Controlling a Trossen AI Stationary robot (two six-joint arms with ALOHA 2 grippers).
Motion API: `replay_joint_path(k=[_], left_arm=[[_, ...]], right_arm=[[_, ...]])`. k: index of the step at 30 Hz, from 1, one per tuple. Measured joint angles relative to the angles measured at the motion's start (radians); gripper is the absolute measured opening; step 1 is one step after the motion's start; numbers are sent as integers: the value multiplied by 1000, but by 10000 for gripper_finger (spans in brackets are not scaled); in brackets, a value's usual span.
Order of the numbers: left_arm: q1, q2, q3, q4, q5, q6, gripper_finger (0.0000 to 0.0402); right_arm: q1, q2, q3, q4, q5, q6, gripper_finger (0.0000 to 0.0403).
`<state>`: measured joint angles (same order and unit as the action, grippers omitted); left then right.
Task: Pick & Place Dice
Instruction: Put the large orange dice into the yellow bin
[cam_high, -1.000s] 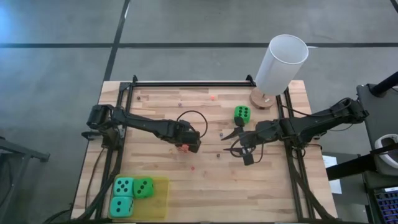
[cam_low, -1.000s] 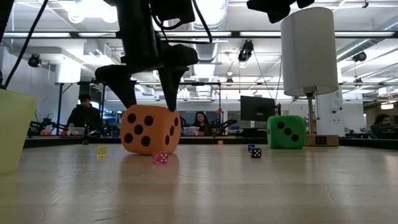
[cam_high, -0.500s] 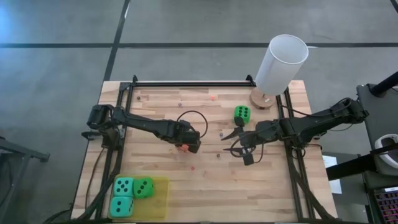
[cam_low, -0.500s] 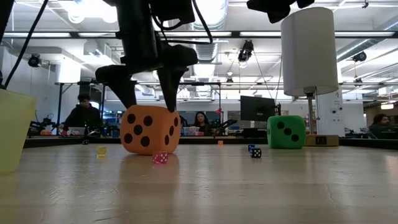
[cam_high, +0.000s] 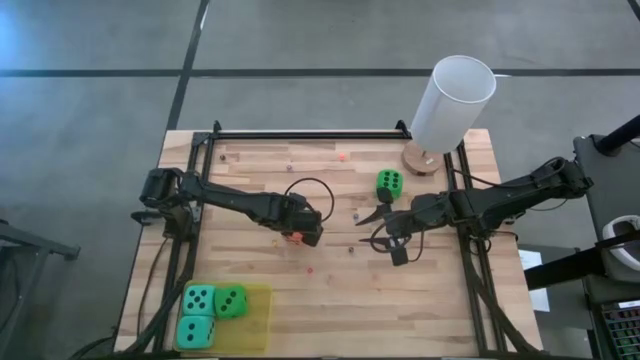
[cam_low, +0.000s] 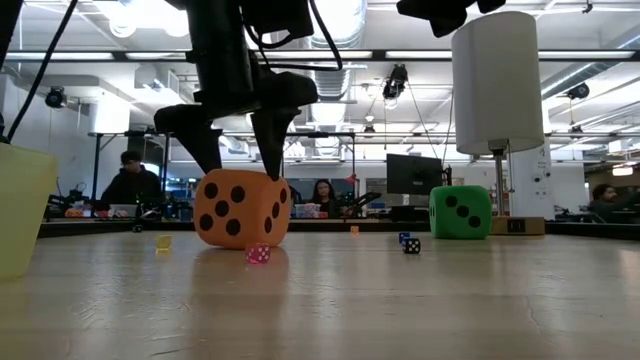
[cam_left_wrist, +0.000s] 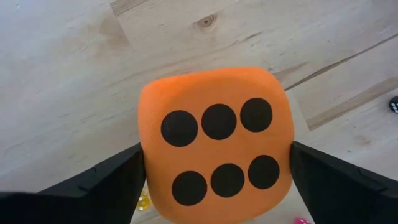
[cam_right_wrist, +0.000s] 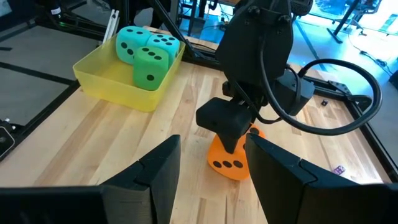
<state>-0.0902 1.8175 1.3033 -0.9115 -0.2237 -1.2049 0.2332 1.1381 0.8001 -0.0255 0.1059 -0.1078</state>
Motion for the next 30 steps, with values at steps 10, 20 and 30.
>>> replay_joint_path(k=[10, 20, 30], left_arm=[[0, -21, -2, -12, -7, 0, 374], [0, -61, -2, -20, -7, 4, 374], [-6, -145, -2, -66, 31, 57, 375]], right_arm=[[0, 0, 0, 0, 0, 2, 180], [0, 0, 0, 0, 0, 2, 180], [0, -1, 0, 0, 0, 0, 180]])
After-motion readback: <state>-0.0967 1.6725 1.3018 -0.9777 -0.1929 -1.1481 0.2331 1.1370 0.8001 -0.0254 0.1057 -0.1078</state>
